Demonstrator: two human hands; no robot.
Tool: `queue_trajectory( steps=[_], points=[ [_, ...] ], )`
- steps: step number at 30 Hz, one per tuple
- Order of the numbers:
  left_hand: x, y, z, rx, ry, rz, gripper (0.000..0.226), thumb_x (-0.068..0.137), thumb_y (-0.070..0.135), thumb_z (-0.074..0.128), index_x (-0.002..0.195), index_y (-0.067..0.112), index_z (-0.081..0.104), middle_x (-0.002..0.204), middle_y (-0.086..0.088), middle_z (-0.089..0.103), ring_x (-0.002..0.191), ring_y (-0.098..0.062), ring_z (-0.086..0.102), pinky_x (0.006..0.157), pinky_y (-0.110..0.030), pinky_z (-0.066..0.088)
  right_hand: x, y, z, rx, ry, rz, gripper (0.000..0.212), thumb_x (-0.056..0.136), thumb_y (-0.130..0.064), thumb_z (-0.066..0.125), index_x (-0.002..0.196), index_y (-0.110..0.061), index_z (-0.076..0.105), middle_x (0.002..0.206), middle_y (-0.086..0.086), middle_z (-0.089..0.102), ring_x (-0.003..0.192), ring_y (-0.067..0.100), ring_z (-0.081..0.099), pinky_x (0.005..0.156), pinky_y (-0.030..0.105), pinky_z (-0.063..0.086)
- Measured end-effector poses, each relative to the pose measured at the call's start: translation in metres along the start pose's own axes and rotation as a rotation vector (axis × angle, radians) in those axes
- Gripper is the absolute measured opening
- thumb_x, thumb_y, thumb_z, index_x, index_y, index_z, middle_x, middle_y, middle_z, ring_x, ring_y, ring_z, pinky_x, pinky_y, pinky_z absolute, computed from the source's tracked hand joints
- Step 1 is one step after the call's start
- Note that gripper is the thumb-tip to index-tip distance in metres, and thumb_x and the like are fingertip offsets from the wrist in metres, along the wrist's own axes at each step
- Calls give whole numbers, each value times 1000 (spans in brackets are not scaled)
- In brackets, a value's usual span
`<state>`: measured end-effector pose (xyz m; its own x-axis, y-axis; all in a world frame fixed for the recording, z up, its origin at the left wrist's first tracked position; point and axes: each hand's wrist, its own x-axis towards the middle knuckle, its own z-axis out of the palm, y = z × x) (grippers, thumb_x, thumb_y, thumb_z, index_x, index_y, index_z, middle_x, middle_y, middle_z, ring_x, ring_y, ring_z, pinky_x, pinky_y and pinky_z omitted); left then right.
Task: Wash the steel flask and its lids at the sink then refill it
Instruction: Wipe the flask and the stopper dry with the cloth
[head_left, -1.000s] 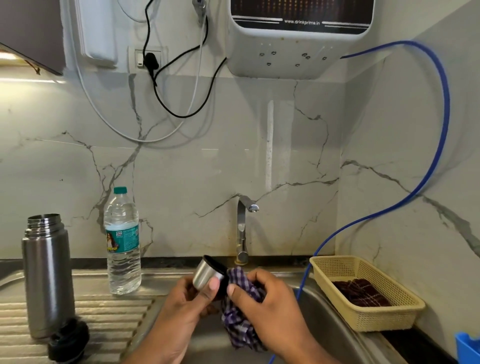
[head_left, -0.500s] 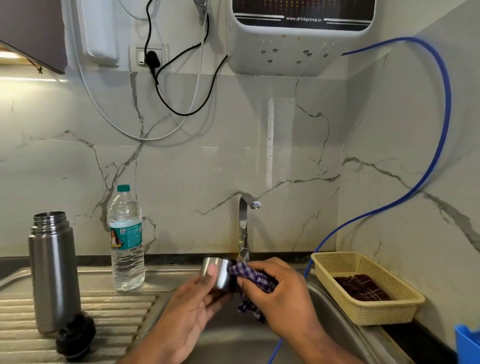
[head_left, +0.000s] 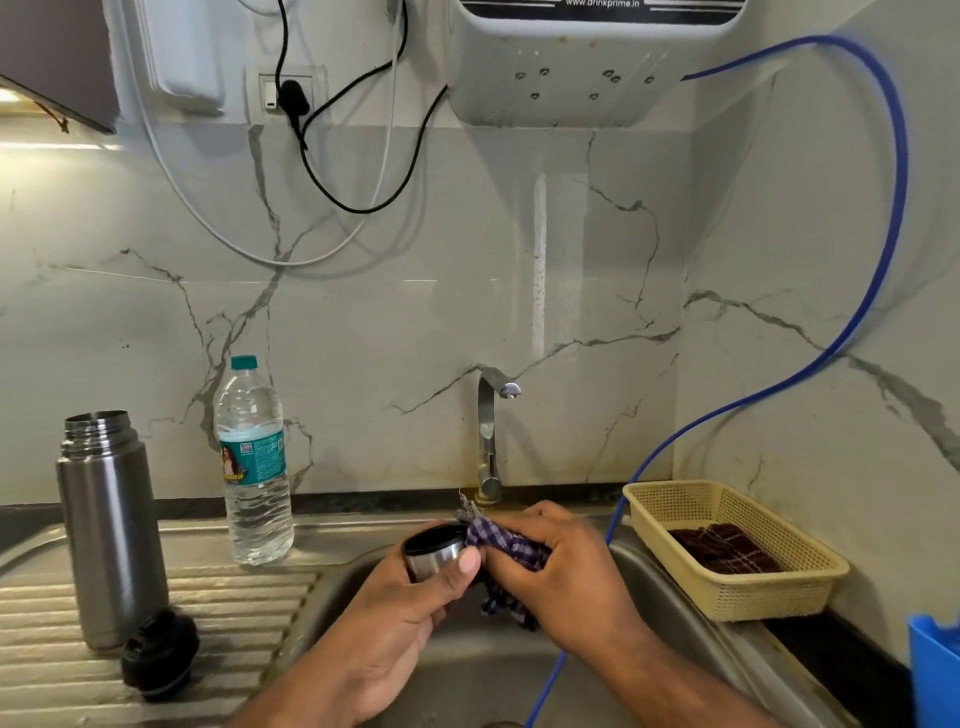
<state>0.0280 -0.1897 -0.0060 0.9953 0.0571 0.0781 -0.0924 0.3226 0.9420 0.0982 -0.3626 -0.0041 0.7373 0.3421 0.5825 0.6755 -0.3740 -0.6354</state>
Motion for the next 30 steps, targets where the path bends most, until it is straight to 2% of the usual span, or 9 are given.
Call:
queue_trajectory(
  steps=[3,6,12,16,18,22,25,28,30],
  points=[
    [-7,5,4,-141,-85,-79,47,87,12,78,130,1,61,127,-21,69,125,-33,62,111,-42,43,2,7,-2,-51,36,52,29,91,-42,73,119,-46,73,95,-14,60,87,1,60,74,18,52],
    [-6,3,4,-101,-47,-46,41,88,7,68,128,-2,60,123,-19,71,120,-30,66,108,-41,46,3,13,-4,-41,93,47,29,89,-40,75,117,-44,75,92,-12,61,85,2,61,72,18,50],
    [-4,3,-3,85,1,34,61,64,20,86,119,5,66,115,-19,74,109,-32,71,96,-39,56,1,3,1,12,5,-117,30,87,-39,76,116,-50,73,94,-15,61,90,5,64,73,26,55],
    [-3,-4,1,119,50,45,48,69,27,85,110,7,73,111,-18,76,110,-33,69,97,-40,56,0,8,3,-85,-21,-100,24,89,-45,72,113,-46,75,92,-16,57,87,4,59,68,26,52],
    [-1,-6,1,69,92,41,42,73,19,79,112,3,72,111,-20,75,116,-36,67,102,-44,52,-3,4,6,-129,-61,-157,26,90,-49,68,114,-45,75,94,-18,55,88,4,58,68,27,52],
    [-1,0,-5,8,9,3,65,75,29,91,127,1,63,122,-20,71,120,-35,66,110,-50,46,1,4,4,-129,-45,-132,30,91,-47,69,121,-44,73,98,-19,56,91,2,59,72,27,54],
    [-1,2,-4,-88,-94,-64,57,87,24,74,135,0,56,131,-22,66,126,-35,62,115,-50,41,4,13,-1,-75,24,-32,32,90,-42,73,122,-41,74,95,-16,58,91,1,60,77,27,54],
    [2,-2,-7,-55,-18,-33,47,90,14,70,132,-2,57,124,-21,71,121,-32,66,111,-47,45,1,9,-1,-61,28,-68,36,89,-42,74,124,-39,74,97,-17,57,93,2,61,77,24,54],
    [2,-1,-11,20,24,21,60,80,23,85,130,1,60,121,-19,72,120,-32,66,111,-48,45,0,3,0,-44,8,-123,38,88,-43,73,126,-37,73,100,-17,57,96,4,61,77,22,54]
  ],
)
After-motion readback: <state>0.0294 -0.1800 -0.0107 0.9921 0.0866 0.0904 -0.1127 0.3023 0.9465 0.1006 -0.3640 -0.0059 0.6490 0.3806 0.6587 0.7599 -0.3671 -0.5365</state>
